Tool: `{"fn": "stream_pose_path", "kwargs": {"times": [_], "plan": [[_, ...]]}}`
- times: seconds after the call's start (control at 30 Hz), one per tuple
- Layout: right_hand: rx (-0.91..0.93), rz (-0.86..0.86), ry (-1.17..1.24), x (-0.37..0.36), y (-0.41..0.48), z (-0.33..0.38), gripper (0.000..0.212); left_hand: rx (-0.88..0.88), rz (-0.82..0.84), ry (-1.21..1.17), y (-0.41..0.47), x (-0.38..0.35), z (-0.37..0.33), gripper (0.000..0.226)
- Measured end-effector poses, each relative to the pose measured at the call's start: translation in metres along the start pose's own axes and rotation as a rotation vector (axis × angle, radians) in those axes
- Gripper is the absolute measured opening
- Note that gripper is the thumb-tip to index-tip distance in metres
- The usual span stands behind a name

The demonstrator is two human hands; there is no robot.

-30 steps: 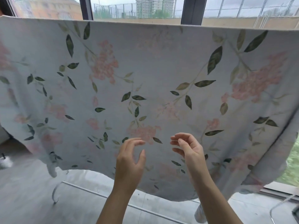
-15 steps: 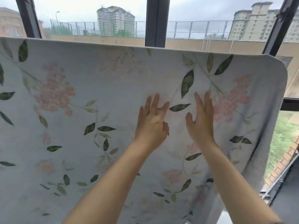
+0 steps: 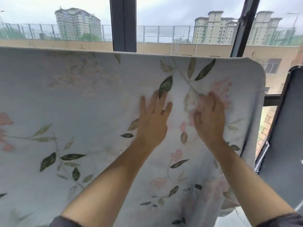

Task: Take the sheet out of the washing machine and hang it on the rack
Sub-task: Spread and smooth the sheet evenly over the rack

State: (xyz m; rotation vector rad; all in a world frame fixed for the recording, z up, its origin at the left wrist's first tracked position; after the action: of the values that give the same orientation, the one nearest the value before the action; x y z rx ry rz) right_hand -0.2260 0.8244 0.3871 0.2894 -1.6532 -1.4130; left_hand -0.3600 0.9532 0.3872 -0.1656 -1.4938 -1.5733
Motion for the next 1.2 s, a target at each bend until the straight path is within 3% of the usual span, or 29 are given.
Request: {"fn": "stream_pose_path", "kwargs": {"times": [0.07,0.13,0.17,0.2,0.23,0.33,0.37,0.4,0.43,0.57,0.6,0.67,0.73,0.83,0.87,0.9,0.93,1.0,1.07,1.1,1.17,1.2], "plan": [[-0.044,0.481,-0.166,-0.045,-0.024,-0.019,0.07,-0.09,0.377,0.15,-0.017,-0.039,-0.005,0.059],[-0.135,1.024,-0.176,-0.071,-0.072,-0.03,0.045,-0.06,0.766,0.103,-0.046,-0.065,-0.004,0.046],[-0.174,1.119,-0.131,-0.071,-0.085,-0.031,0.026,-0.01,0.832,0.034,-0.051,-0.066,-0.003,0.037],[-0.192,1.073,-0.074,-0.064,-0.085,-0.03,0.019,-0.005,0.777,-0.023,-0.049,-0.059,-0.002,0.03],[-0.19,0.919,-0.025,-0.052,-0.075,-0.028,0.02,-0.026,0.603,-0.054,-0.042,-0.045,-0.001,0.026],[-0.041,0.109,-0.039,0.008,-0.019,-0.023,0.031,-0.115,-0.096,-0.09,-0.013,0.001,0.001,0.026],[-0.004,-0.027,-0.128,0.017,-0.01,-0.025,0.04,-0.115,-0.19,-0.134,-0.007,0.008,0.001,0.034],[-0.009,-0.024,-0.231,0.016,-0.007,-0.035,0.05,-0.116,-0.154,-0.129,-0.002,0.007,0.001,0.044],[-0.047,0.136,-0.324,0.007,-0.011,-0.046,0.059,-0.137,-0.045,-0.074,-0.003,-0.003,-0.001,0.051],[-0.234,1.226,-0.432,-0.045,-0.114,-0.085,0.047,-0.161,0.738,0.066,-0.061,-0.072,0.001,0.041],[-0.253,1.36,-0.369,-0.045,-0.132,-0.081,0.042,-0.12,0.855,0.02,-0.076,-0.081,0.005,0.034],[-0.22,1.279,-0.319,-0.037,-0.13,-0.066,0.034,-0.032,0.799,-0.086,-0.085,-0.075,0.017,0.026],[-0.138,0.916,-0.237,-0.025,-0.091,-0.039,0.029,0.053,0.374,-0.181,-0.071,-0.045,0.03,0.023],[0.163,0.212,0.03,0.01,-0.033,0.035,0.03,0.118,-0.262,-0.2,-0.057,0.006,0.051,0.028],[0.239,0.044,0.105,0.019,-0.026,0.057,0.034,0.162,-0.329,-0.158,-0.057,0.014,0.061,0.038],[0.27,-0.018,0.143,0.019,-0.022,0.075,0.042,0.207,-0.299,-0.103,-0.058,0.014,0.072,0.048],[0.293,0.028,0.099,0.01,-0.024,0.089,0.05,0.235,-0.172,-0.036,-0.063,0.006,0.082,0.058],[0.368,0.445,-0.063,-0.03,-0.048,0.109,0.056,0.231,0.301,0.096,-0.087,-0.023,0.097,0.066],[0.397,1.002,-0.114,-0.056,-0.09,0.117,0.028,0.263,0.784,0.085,-0.125,-0.043,0.107,0.049],[0.378,1.123,-0.069,-0.054,-0.1,0.128,0.016,0.307,0.893,0.054,-0.14,-0.04,0.12,0.039],[0.356,0.997,0.003,-0.04,-0.089,0.143,0.023,0.366,0.709,-0.031,-0.14,-0.018,0.138,0.028],[0.333,0.828,0.061,-0.031,-0.075,0.156,0.023,0.381,0.476,-0.08,-0.134,0.0,0.151,0.025]]}}
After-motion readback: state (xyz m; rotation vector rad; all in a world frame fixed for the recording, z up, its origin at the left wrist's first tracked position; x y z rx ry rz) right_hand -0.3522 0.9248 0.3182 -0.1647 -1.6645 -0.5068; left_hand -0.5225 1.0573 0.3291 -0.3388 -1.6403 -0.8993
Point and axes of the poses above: each hand's wrist, its own y-axis towards the middle knuckle, its own x-axis out of the back of the hand, z = x × y, the point moved 5 cm from there along y, towards the middle knuckle, and after that the axes turned 5 degrees about x, right-handed, at the moved point
